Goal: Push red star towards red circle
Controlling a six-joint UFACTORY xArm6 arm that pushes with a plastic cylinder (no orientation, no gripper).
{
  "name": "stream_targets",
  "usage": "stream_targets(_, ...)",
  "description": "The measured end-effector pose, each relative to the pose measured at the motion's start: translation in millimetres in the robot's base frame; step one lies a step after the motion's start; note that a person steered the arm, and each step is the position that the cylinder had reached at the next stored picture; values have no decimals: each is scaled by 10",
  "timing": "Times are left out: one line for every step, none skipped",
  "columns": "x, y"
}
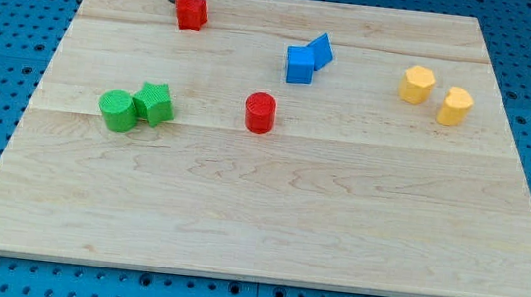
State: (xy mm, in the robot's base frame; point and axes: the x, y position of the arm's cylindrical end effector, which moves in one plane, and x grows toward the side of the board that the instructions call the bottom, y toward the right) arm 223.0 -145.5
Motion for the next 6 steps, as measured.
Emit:
stream_targets(252, 272)
stream_targets(176, 395)
stream_targets(391, 462)
stream_targets(905, 646)
stream_targets(1359, 810)
stream_targets(1297, 934)
